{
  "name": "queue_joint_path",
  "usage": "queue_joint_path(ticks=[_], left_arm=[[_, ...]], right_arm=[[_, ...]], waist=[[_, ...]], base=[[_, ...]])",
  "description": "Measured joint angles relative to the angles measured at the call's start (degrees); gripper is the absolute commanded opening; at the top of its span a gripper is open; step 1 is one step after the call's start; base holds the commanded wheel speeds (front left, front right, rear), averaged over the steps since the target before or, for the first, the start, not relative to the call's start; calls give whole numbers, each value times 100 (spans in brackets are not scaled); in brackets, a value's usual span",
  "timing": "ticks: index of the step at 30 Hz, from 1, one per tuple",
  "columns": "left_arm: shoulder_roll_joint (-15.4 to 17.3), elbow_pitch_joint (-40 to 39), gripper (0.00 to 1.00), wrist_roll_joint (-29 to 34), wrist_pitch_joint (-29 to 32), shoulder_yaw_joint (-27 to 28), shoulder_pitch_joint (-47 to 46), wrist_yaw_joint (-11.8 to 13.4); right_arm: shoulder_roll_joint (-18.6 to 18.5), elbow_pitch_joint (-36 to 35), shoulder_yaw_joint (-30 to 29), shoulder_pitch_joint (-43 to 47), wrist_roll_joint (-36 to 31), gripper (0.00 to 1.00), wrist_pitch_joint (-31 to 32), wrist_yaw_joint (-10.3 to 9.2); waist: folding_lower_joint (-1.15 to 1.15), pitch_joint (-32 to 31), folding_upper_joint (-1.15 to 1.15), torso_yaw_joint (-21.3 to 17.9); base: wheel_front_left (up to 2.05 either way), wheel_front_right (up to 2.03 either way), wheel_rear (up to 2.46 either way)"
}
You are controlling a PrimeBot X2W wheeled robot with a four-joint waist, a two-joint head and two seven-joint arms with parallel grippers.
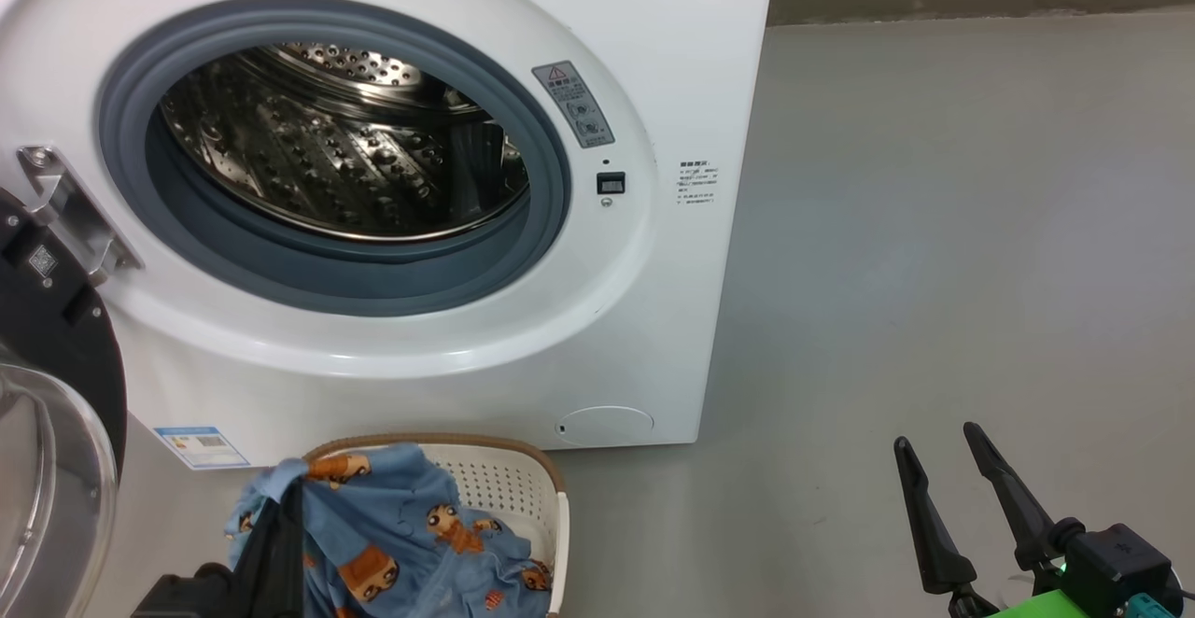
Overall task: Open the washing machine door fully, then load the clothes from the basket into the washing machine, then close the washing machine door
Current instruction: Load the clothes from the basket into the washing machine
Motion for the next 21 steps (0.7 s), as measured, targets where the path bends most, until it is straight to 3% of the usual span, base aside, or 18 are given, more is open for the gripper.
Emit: queue_joint_path(ticks=[9, 21], left_arm=[[-57, 448, 0, -97, -73, -109, -531, -19], [-220, 1713, 0, -221, -212, -123, -2159, -397]], right_arm=[[-9, -56, 68, -16, 3, 100, 0, 0], [-142, -227, 205, -393, 71, 100, 0, 0]], waist=[[0, 178, 0, 26], [1, 804, 0, -25]], base=[[0, 0, 0], [0, 0, 0]])
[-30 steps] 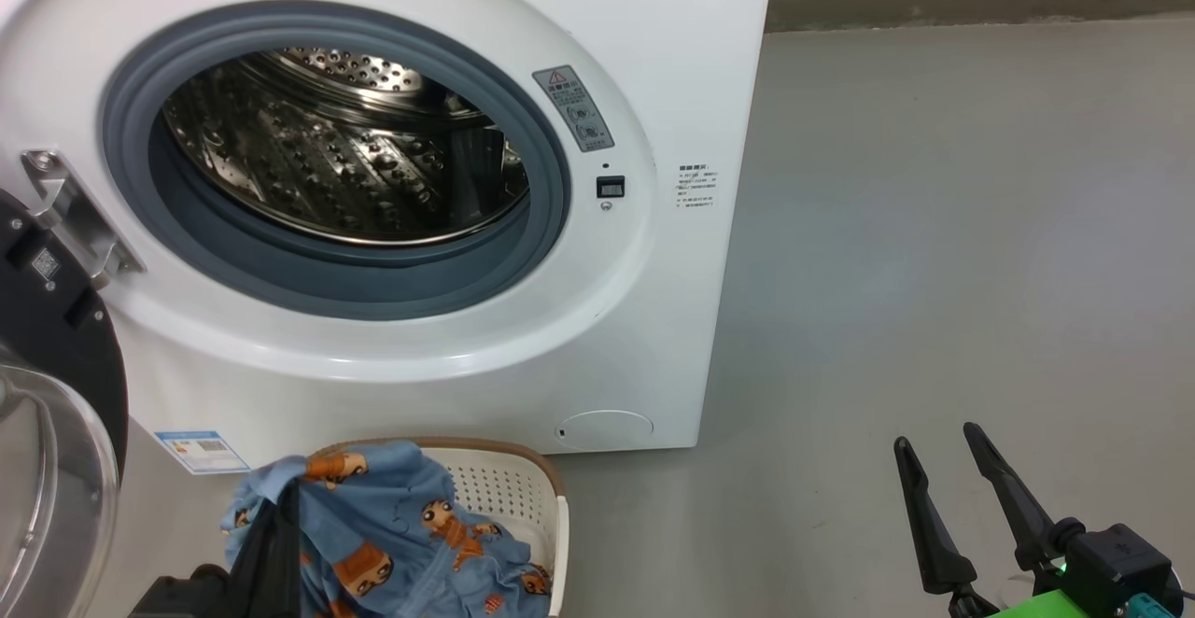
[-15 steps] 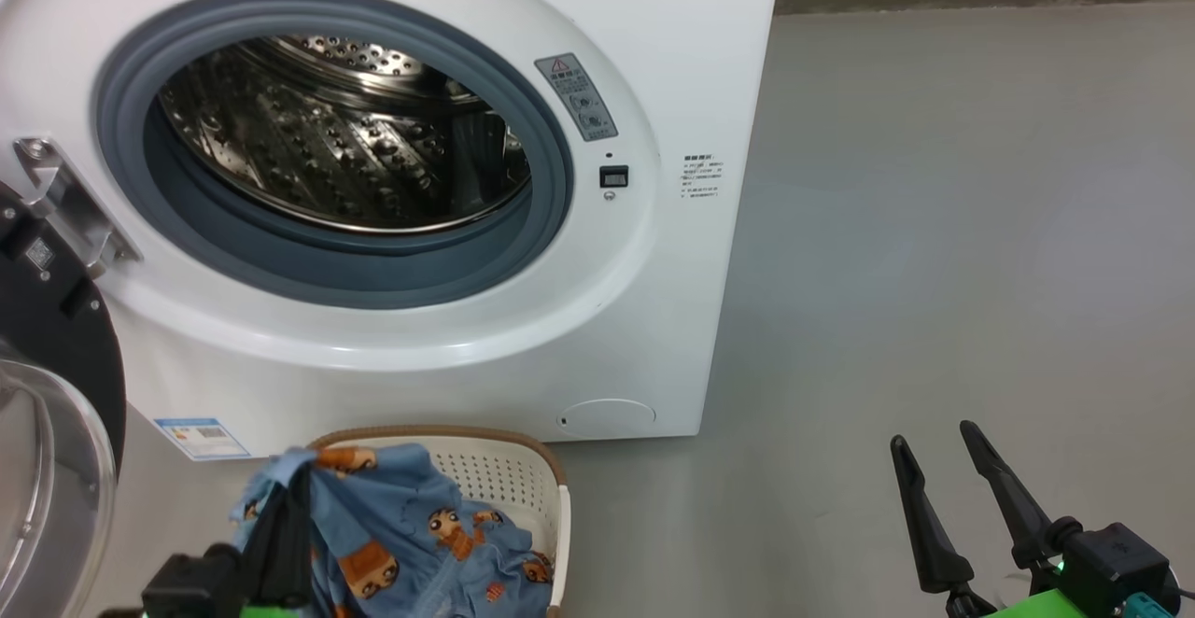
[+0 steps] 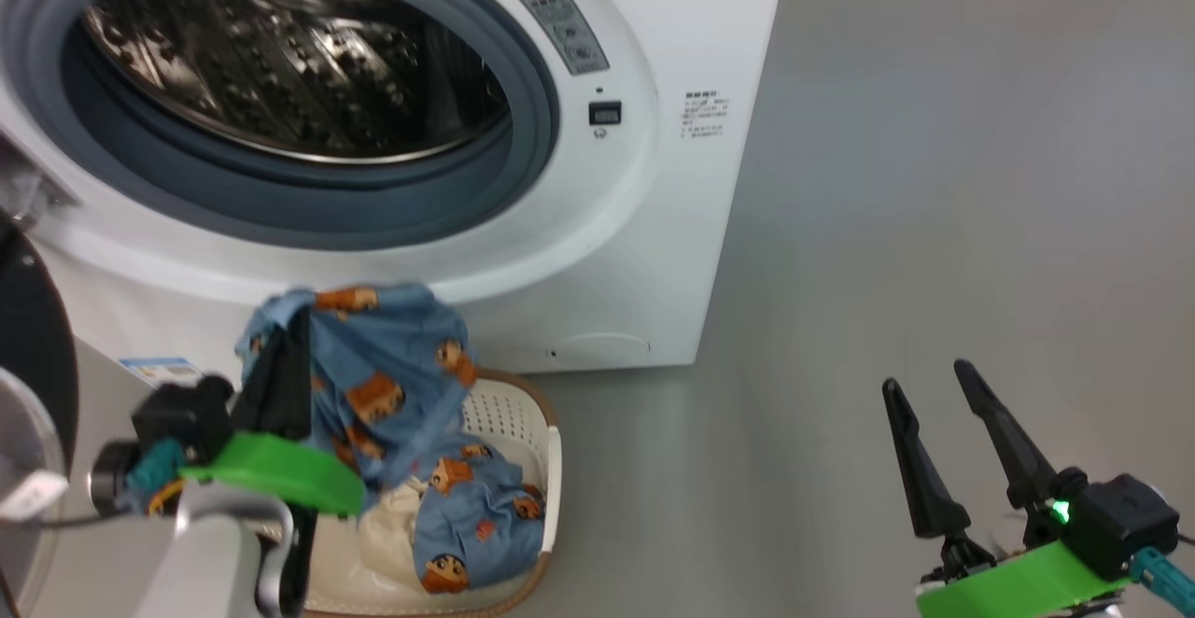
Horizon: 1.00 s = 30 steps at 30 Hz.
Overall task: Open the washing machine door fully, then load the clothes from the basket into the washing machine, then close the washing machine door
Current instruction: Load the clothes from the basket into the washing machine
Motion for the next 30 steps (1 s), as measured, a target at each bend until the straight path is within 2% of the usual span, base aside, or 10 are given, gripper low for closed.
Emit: queue_joint_path(ticks=[6, 14, 21, 30], left_arm=[[18, 797, 0, -81, -49, 47, -1047, -174], [263, 1652, 0, -136, 36, 87, -2510, -371], [490, 2151, 0, -359, 715, 90, -3666, -477], [1051, 2371, 0, -635, 1528, 76, -4913, -528]], right_arm=[[-47, -94, 44, -323, 48, 100, 0, 0], [-63, -165, 172, -807, 71, 100, 0, 0], [-48, -192, 212, -1172, 100, 100, 0, 0], [-4, -223, 344, -1558, 138, 100, 0, 0]], waist=[[0, 490, 0, -65], [1, 1211, 0, -193], [1, 1830, 0, -329], [0, 2505, 0, -575]], base=[[0, 0, 0], [0, 0, 0], [0, 0, 0], [0, 0, 0]])
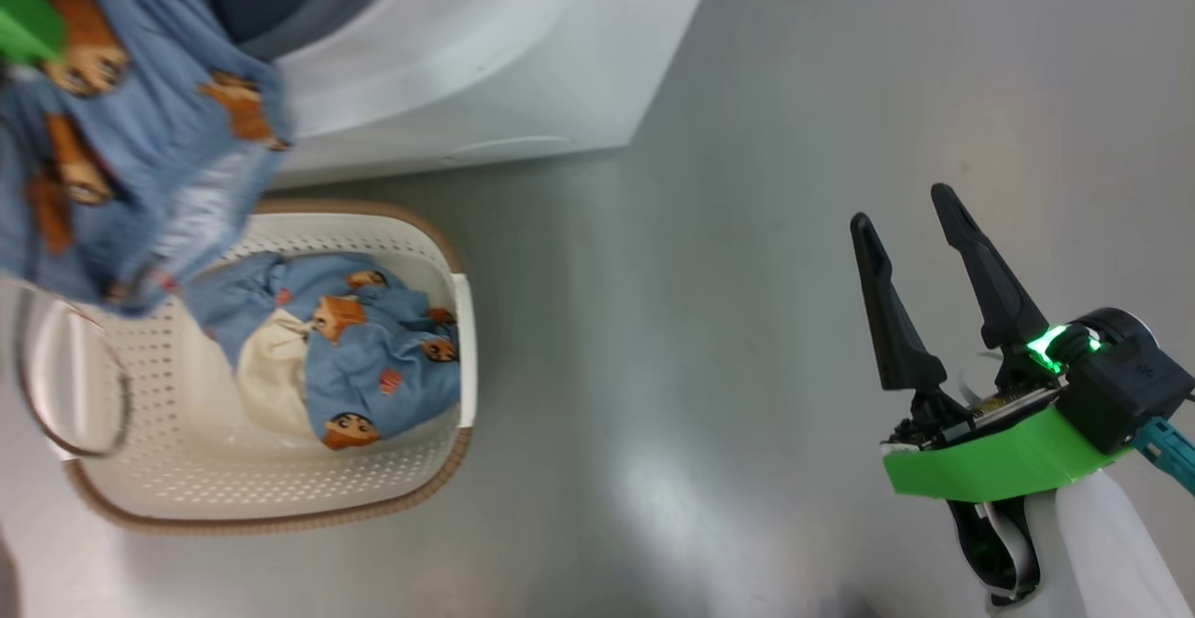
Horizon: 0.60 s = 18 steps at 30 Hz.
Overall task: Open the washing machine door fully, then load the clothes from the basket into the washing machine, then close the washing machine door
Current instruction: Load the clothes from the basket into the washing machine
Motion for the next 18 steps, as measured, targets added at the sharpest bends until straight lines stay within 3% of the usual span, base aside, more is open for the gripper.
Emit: queue_joint_path(ticks=[5, 18], left_arm=[[318, 1, 0, 62, -148, 34, -330, -9], [704, 132, 0, 433, -1292, 155, -1290, 592]], right_arm=[[40, 12, 40, -111, 143, 100, 0, 0], [100, 52, 247, -257, 237, 100, 0, 0]], waist=[[0, 231, 0, -198], [-1, 524, 0, -646]], base=[[0, 0, 0], [0, 0, 0]])
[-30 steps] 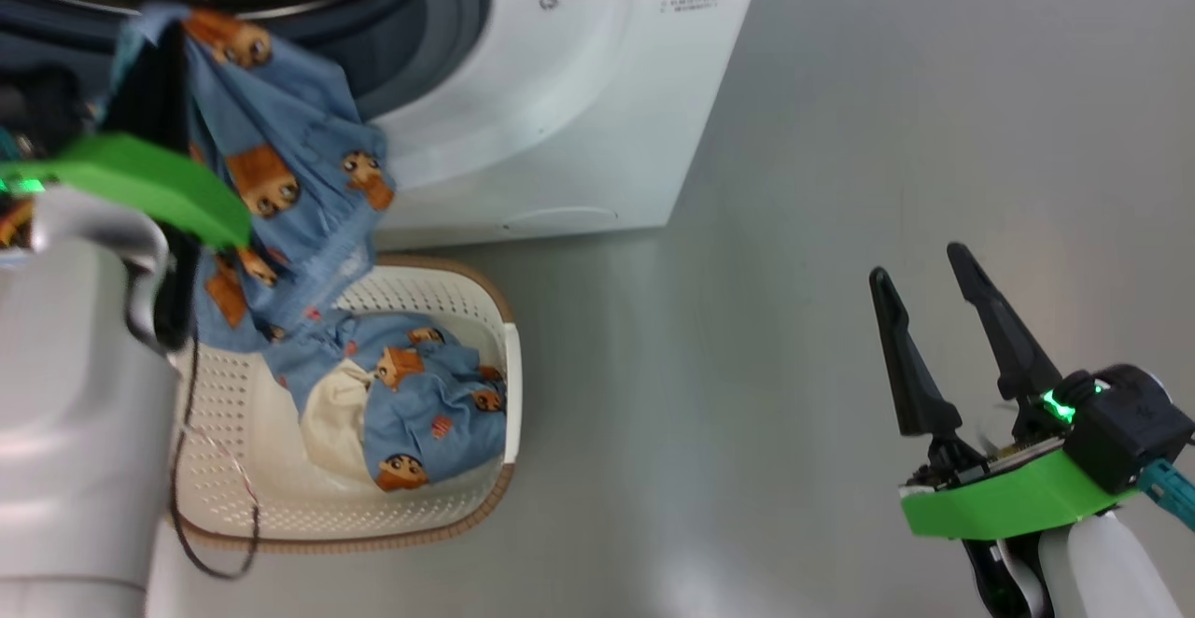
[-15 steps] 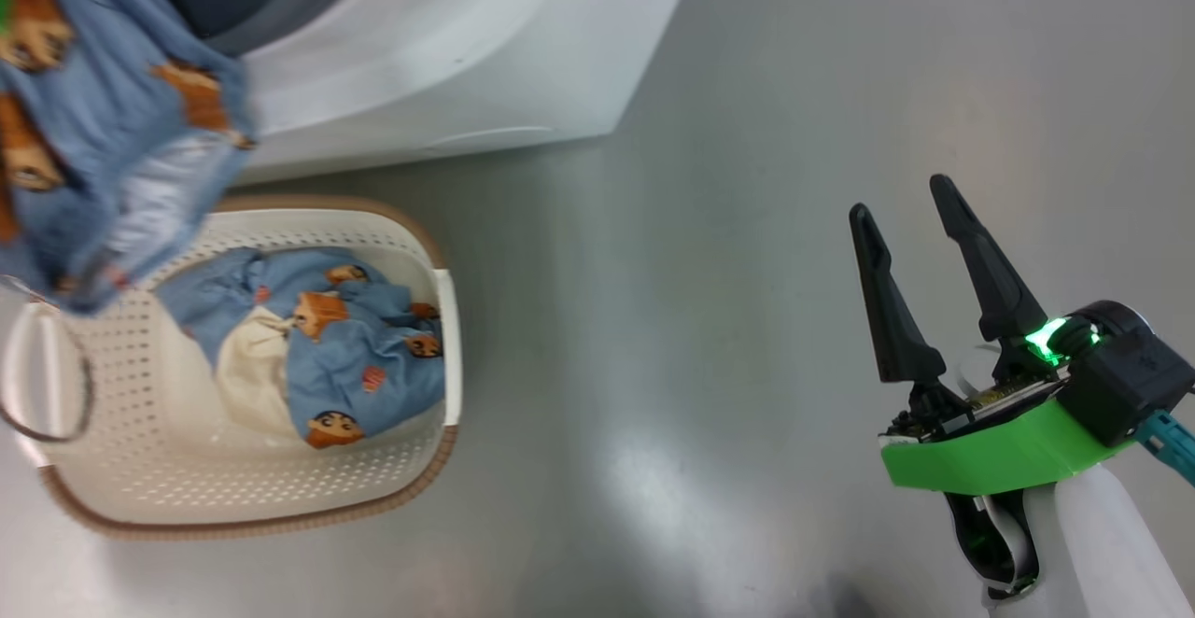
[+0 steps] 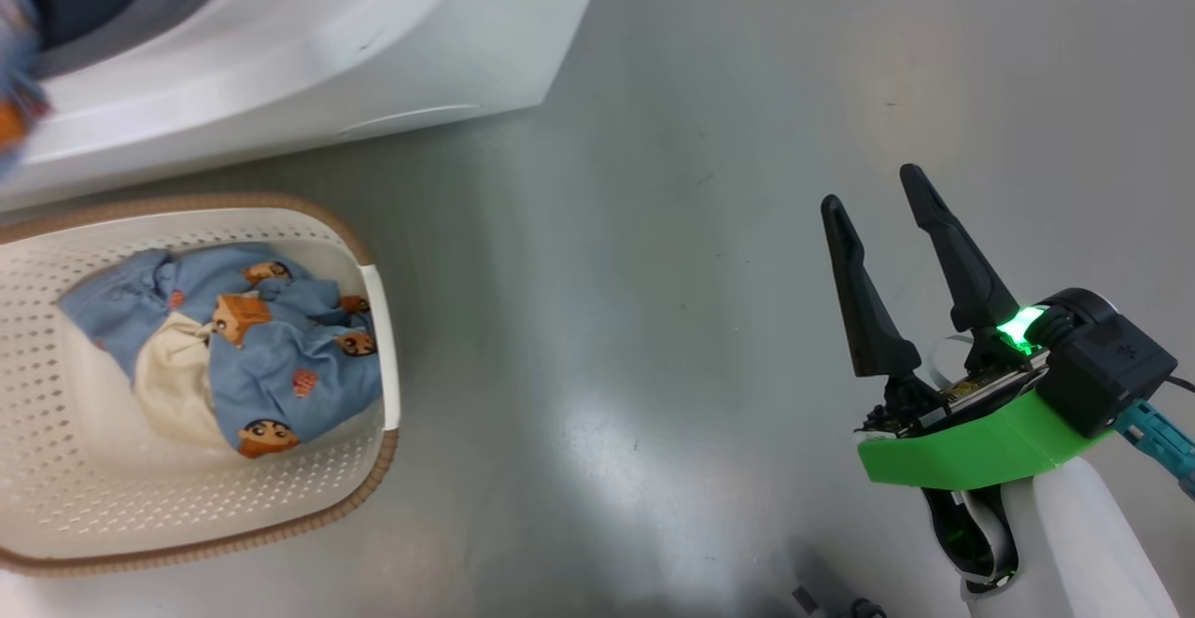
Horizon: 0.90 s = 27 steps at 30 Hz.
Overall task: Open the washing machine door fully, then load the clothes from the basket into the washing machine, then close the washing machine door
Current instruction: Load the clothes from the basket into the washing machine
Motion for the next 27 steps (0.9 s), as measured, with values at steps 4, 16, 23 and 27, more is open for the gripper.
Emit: queue_joint_path(ticks=[4, 16, 23, 27], left_arm=[[111, -73, 0, 149, -296, 32, -344, 141], [70, -1241, 0, 645, -386, 448, -534, 339], [-57, -359, 0, 599, -380, 455, -370, 152], [-215, 212, 0, 428, -71, 398, -352, -36]], right_arm=[[22, 5, 36, -1, 18, 100, 0, 0], [44, 14, 98, -194, 25, 100, 0, 0], [45, 29, 98, -197, 26, 100, 0, 0], [44, 56, 116, -198, 66, 100, 0, 0]], waist=[[-1, 57, 0, -99], [0, 339, 0, -182], [-1, 376, 0, -128], [-1, 386, 0, -85]], base=[[0, 0, 0], [0, 0, 0], [0, 0, 0], [0, 0, 0]])
